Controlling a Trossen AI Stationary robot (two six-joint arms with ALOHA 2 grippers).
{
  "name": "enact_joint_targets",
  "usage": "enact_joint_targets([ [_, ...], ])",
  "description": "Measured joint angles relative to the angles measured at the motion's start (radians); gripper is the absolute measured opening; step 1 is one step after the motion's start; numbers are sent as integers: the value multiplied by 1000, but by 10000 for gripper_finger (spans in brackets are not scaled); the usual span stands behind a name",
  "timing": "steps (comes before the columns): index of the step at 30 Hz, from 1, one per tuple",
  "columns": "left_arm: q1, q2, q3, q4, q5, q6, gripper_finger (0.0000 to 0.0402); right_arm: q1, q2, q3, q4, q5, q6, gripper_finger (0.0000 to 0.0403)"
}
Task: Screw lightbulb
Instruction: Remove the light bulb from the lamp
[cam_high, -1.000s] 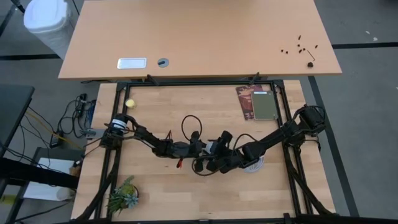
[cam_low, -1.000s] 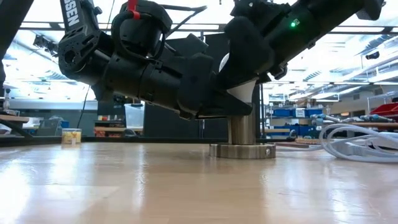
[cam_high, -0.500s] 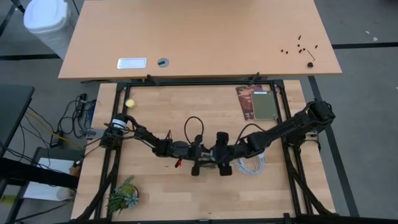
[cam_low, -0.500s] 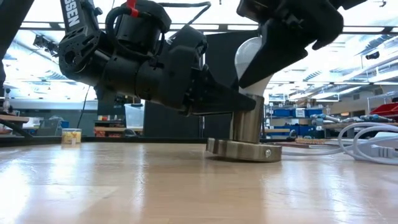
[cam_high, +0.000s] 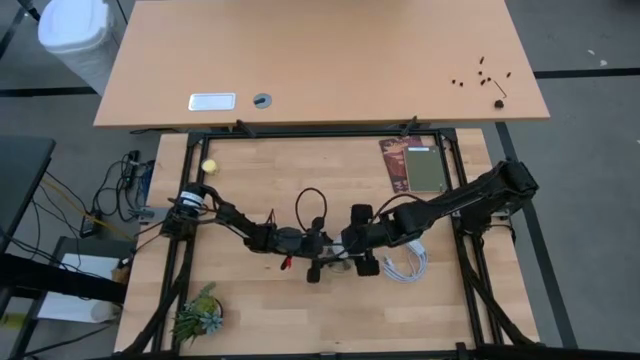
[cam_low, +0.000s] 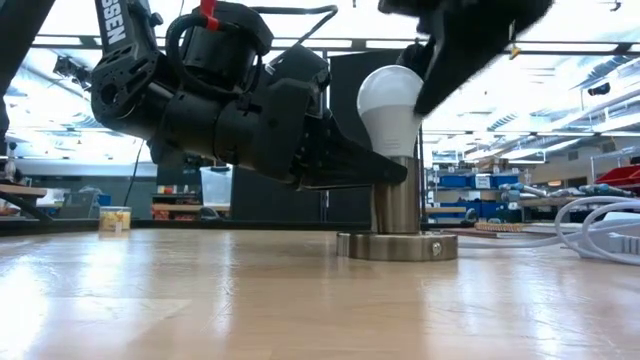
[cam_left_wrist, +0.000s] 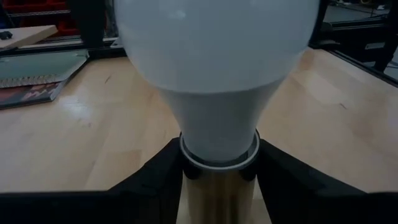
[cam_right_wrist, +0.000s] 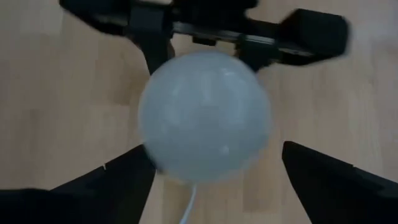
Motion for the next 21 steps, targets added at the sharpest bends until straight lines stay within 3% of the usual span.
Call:
enact_joint_targets([
  [8,-2,1,0,10,-9,-13,181,23,3,205,-332,14,275,367],
  [14,-2,1,1,8,-11,-17,181,90,52,229,-267,21,311,361],
  [18,-1,1,1,8,-13,-23,181,144,125,226,-282,123,335,357],
  [21,-1,1,1,10,-16,-26,181,166,162,226,-273,258,391,353],
])
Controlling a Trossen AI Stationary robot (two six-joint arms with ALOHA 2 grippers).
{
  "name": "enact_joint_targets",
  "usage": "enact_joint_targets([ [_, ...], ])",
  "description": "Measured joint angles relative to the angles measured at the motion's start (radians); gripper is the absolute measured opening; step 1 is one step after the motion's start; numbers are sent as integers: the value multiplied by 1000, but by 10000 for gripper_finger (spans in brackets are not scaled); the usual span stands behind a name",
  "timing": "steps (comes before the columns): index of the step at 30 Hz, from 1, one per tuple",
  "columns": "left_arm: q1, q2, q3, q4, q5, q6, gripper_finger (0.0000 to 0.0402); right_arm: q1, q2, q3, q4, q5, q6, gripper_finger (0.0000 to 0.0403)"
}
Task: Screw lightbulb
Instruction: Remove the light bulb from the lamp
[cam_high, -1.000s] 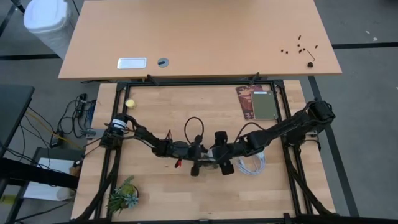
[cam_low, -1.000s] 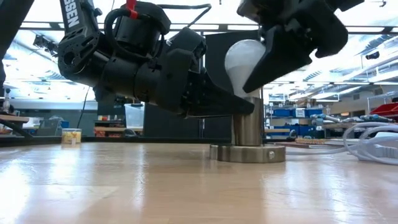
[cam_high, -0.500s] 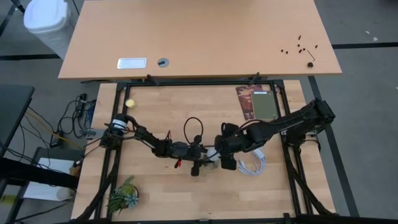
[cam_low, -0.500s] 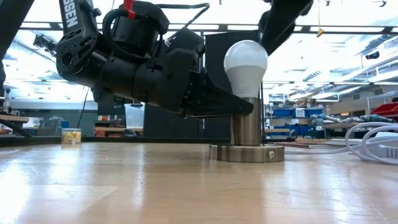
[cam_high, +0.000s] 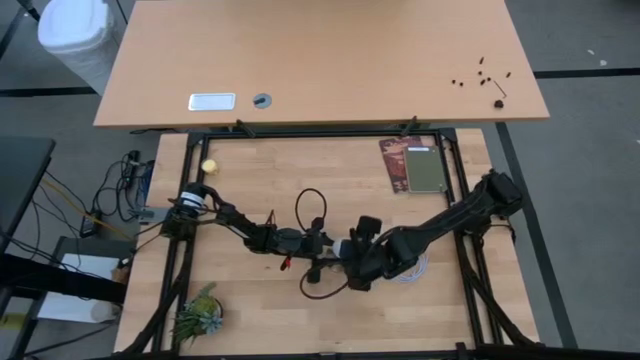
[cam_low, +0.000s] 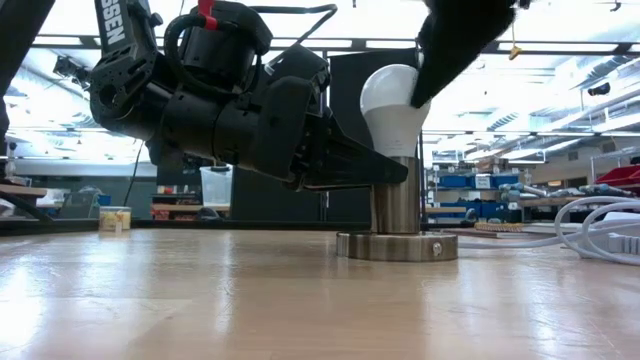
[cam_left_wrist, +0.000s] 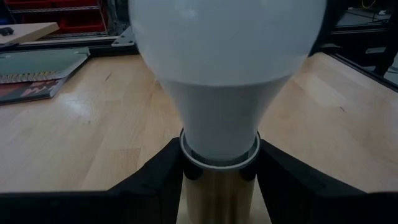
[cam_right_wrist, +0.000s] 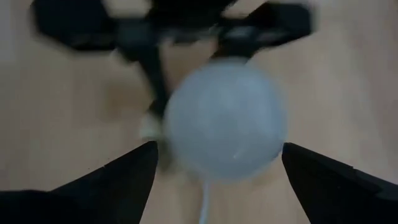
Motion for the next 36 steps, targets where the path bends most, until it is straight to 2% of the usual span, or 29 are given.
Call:
enact_joint_targets([
  [2,0,0,0,4,-2,-3,181,2,10,0,10,79,20,349],
  [8,1,0,0,2,-8,-9,181,-22,17,-17,26,65,15,347],
  [13,1,0,0,-2,-13,-1,181,-37,17,-20,-125,88,0,346],
  [15,0,-1,0,-3,-7,1,181,-43,17,-20,-189,136,40,346],
  [17,0,-1,1,-4,-5,1,181,-48,14,-20,-234,133,75,346],
  [22,0,-1,1,-6,-5,1,181,-27,8,-10,-116,-68,-11,346],
  [24,0,-1,1,-4,-6,1,181,-19,8,-10,-44,-93,-52,346],
  [29,0,-1,0,-2,-6,1,181,-18,12,-8,32,-36,-124,346],
  [36,3,-1,1,-2,-13,-3,181,-51,15,-16,-2,56,-161,346],
])
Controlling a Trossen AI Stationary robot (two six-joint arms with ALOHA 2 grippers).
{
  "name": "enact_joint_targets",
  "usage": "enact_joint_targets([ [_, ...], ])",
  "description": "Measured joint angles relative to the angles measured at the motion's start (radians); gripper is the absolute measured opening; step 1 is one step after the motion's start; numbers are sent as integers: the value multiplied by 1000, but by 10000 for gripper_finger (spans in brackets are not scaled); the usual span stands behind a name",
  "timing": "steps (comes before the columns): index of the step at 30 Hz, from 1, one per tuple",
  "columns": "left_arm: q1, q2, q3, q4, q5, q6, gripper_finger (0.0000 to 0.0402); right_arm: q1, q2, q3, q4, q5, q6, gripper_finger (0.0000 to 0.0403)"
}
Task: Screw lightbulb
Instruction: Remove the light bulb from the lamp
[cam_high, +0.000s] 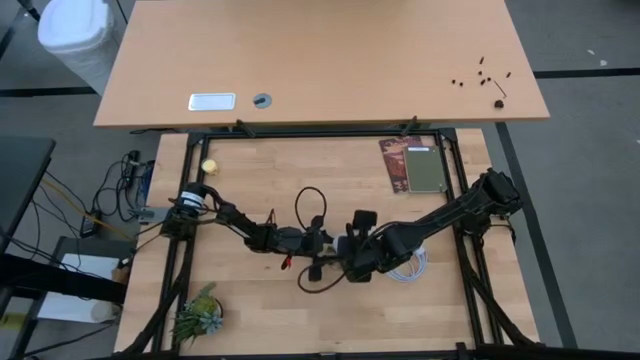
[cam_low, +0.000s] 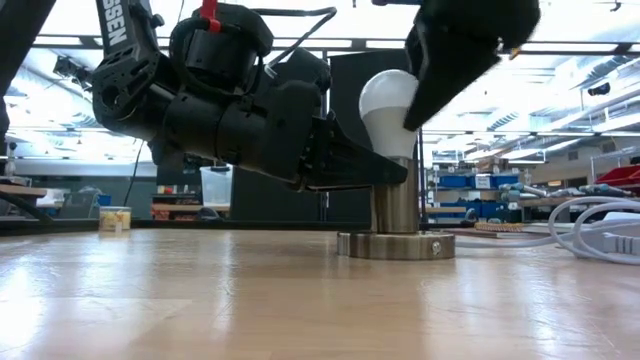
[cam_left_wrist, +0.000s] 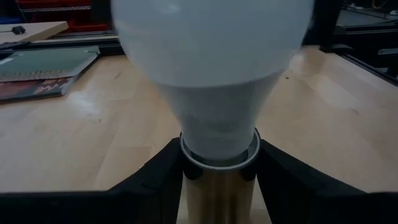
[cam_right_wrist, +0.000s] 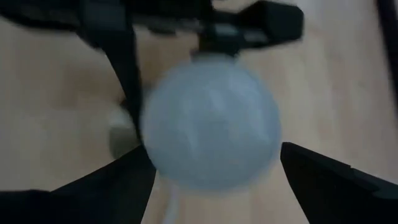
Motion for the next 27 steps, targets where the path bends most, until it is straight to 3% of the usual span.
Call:
enact_joint_targets([
  [6,-3,0,0,-2,8,5,181,-8,0,-2,-240,148,11,346],
  [8,-3,0,0,-3,11,5,181,-4,-3,-2,-231,88,48,346],
  [12,-3,0,0,-4,11,4,181,8,-5,-2,-124,-141,23,346],
  [14,-3,0,0,-3,10,5,181,13,-5,-2,-72,-160,18,346],
  [22,-3,0,0,-1,8,4,181,-8,-3,-2,42,-87,-51,346],
  [27,-1,0,0,0,-9,0,181,-14,-3,-2,-28,5,-104,346],
])
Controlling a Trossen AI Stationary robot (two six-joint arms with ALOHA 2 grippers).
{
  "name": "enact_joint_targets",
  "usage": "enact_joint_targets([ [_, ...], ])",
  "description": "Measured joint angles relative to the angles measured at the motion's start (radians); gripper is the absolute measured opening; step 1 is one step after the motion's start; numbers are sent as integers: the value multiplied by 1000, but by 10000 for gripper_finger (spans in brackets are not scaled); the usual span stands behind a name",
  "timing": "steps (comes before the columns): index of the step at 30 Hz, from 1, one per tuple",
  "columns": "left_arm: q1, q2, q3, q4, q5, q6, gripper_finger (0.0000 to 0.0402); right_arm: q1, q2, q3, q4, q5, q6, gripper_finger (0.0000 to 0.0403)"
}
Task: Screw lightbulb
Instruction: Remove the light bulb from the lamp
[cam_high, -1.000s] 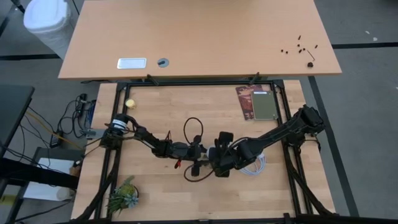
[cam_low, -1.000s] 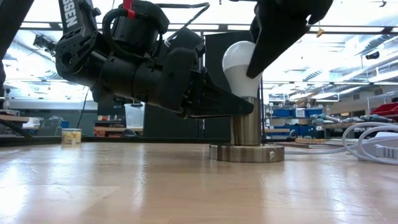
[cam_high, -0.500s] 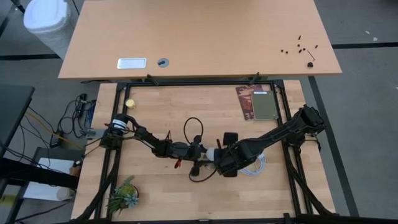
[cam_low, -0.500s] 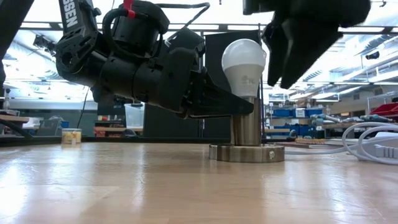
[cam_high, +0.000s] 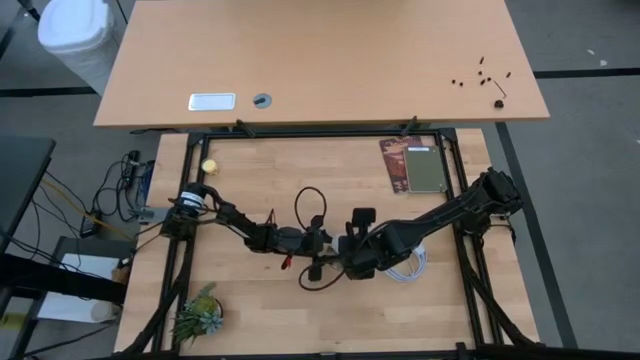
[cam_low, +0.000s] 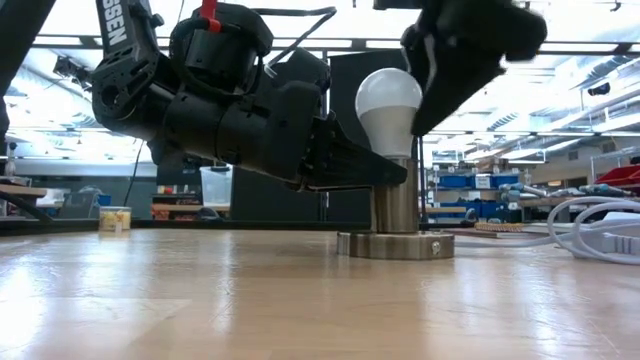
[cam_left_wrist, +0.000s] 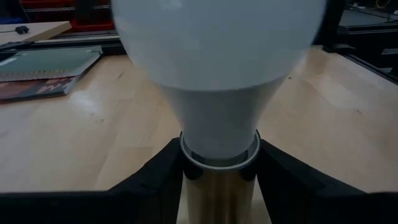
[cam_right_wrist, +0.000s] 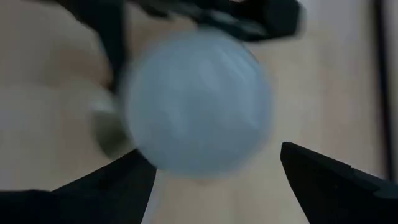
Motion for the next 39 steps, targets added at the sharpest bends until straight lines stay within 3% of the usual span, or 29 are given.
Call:
enact_joint_targets([
  [3,0,0,0,0,6,4,181,-3,0,0,-89,113,1,346],
  [6,-1,0,0,0,16,5,181,-4,0,0,-149,128,53,346],
  [14,-1,0,0,0,19,5,181,-3,1,0,-106,-167,126,346],
  [18,-1,0,0,0,18,5,181,-2,1,0,-33,-217,106,346],
  [27,-1,0,0,0,16,5,181,-9,4,0,66,-134,-6,346],
  [32,1,0,0,0,5,1,181,-1,6,0,-51,71,-89,346],
  [35,0,0,0,-3,10,4,181,-2,6,0,-112,192,-46,346],
  [37,0,-1,0,-7,13,5,181,0,6,0,-120,140,-25,346],
  [39,0,-1,0,-8,16,5,181,6,6,0,-110,2,-17,346],
])
